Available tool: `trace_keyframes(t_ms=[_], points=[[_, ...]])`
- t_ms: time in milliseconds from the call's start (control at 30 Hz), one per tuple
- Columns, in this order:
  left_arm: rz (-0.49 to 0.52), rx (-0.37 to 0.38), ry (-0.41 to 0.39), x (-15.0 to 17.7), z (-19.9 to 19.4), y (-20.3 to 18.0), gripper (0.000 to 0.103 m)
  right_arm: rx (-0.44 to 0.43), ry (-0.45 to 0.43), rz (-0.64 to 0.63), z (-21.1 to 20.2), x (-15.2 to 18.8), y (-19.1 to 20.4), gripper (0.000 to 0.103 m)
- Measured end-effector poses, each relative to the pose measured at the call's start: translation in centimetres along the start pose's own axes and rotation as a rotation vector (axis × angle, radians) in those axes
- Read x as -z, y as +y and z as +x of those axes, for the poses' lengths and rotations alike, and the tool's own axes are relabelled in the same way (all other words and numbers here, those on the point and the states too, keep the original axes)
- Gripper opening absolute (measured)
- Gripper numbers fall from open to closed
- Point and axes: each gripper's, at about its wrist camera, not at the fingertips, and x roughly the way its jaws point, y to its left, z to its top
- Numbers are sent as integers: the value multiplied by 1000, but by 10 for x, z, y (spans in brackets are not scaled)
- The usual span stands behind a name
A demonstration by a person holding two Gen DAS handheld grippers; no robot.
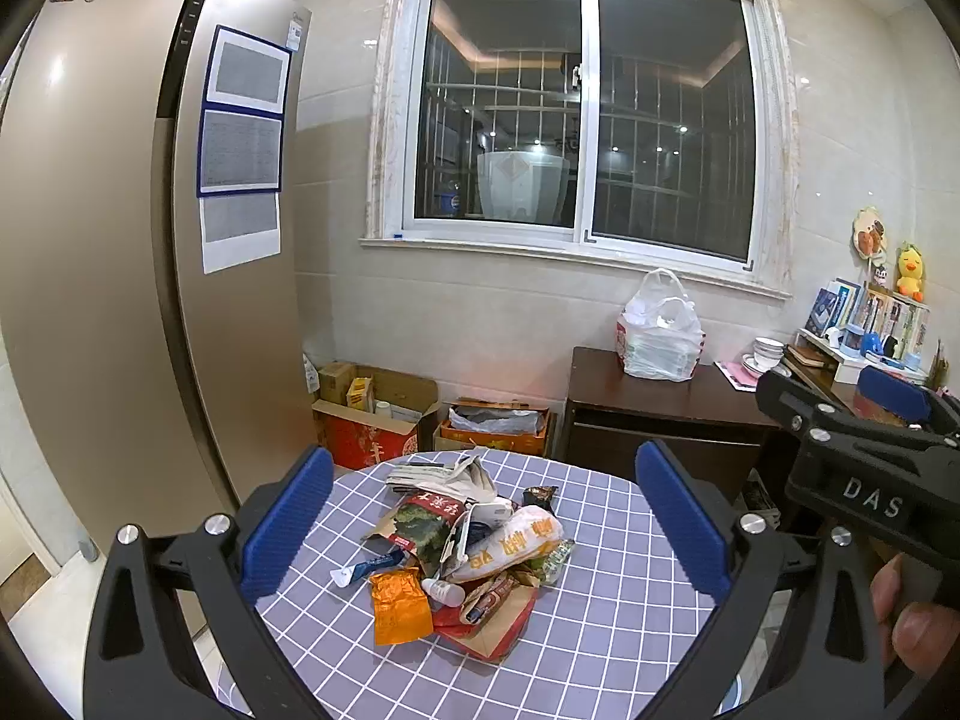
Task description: Collect trash
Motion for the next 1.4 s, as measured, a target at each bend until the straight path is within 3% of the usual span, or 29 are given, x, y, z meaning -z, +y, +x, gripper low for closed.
trace_keyframes(t_ms=[367,567,1000,1233,1400], points=[[-5,-6,18,5,7,5,99,0,15,-2,5,0,0,98],[1,-36,61,19,22,18,99,-6,78,0,32,12,2,98],[34,-128,280,97,90,78,99,-23,355,-12,121,81,15,98],[26,-115,414,137,133,103,99,-24,470,-23,154,113,22,98],[11,-111,475,148,169,105,99,-38,518,-28,166,127,29,98]])
